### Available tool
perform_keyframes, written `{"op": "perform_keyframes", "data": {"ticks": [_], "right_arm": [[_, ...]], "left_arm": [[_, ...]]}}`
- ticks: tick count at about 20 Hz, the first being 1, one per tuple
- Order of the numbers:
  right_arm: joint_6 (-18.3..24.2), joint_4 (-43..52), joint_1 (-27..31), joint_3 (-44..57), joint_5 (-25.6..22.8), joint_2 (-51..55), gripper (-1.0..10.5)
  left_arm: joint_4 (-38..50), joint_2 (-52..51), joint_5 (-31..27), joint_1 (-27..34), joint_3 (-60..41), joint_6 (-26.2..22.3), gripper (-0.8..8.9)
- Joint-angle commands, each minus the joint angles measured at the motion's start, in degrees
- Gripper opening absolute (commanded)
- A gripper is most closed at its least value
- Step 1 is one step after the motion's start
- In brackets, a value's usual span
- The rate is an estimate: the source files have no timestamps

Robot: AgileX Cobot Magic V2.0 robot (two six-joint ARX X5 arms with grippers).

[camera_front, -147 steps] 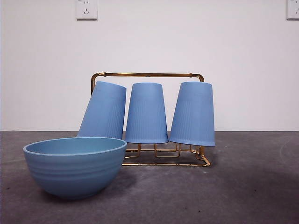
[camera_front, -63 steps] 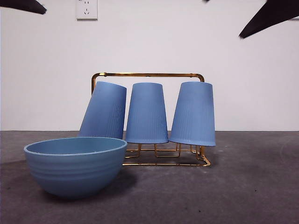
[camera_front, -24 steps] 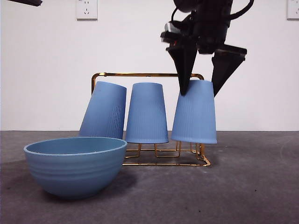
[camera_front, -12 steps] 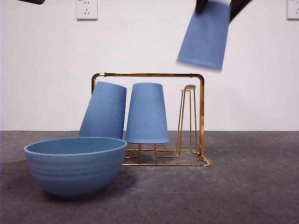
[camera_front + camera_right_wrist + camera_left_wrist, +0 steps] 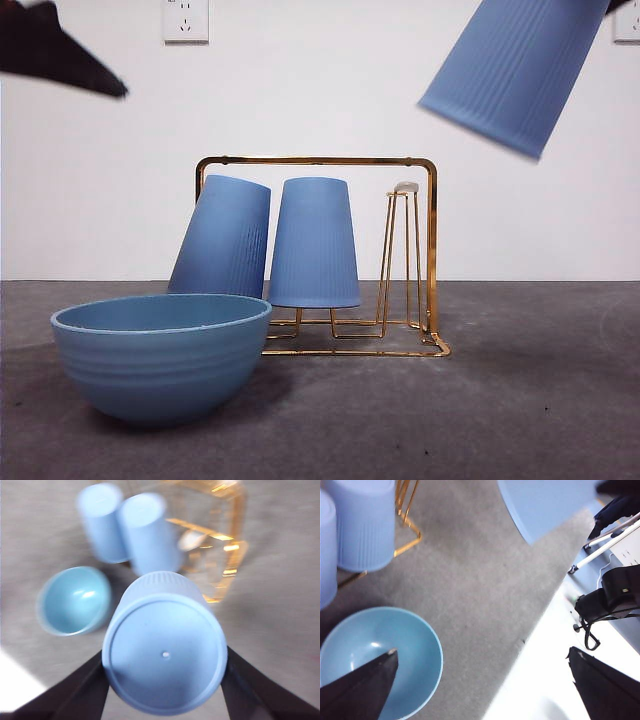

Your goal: Right arm lift cup from the cupboard, then place it on the right of the bowl

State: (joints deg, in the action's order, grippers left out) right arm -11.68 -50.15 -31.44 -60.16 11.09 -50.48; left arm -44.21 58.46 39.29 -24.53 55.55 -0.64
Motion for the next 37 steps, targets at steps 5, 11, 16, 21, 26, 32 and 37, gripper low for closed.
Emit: {"op": "perform_keyframes", "data": {"ticks": [5, 11, 16, 21, 26, 32, 37], "right_arm": [[-9.7, 22.27, -0.35, 21.62, 9.6, 8.52, 1.1], [-20.13, 46.38, -0.37, 35.76, 18.78, 9.29, 1.1], [-25.92, 60.5, -0.37, 41.7, 20.39, 7.52, 1.1], [-27.82, 69.05, -2.38, 41.86, 20.57, 2.23, 1.1], [-29.99, 77.85, -4.24, 41.86, 20.72, -5.53, 1.1], [-31.43, 83.56, -5.9, 41.86, 21.46, -10.84, 1.1], [-31.87, 84.02, -5.95, 41.86, 20.06, -10.91, 1.1]], "left_arm": [[3.69, 10.51, 1.97, -0.57, -0.81, 10.43, 5.89], [9.88, 19.5, 10.82, -0.57, -0.81, 19.54, 5.89], [20.74, 23.69, 21.09, -0.7, -0.81, 28.35, 5.89], [26.8, 23.93, 21.38, -1.05, -0.81, 34.47, 5.89], [27.47, 23.93, 21.9, -1.05, -0.81, 35.87, 4.43], [27.39, 23.93, 21.9, -1.05, -0.81, 35.89, 0.55], [27.34, 23.93, 22.56, -1.11, -0.81, 35.63, 0.05]]}}
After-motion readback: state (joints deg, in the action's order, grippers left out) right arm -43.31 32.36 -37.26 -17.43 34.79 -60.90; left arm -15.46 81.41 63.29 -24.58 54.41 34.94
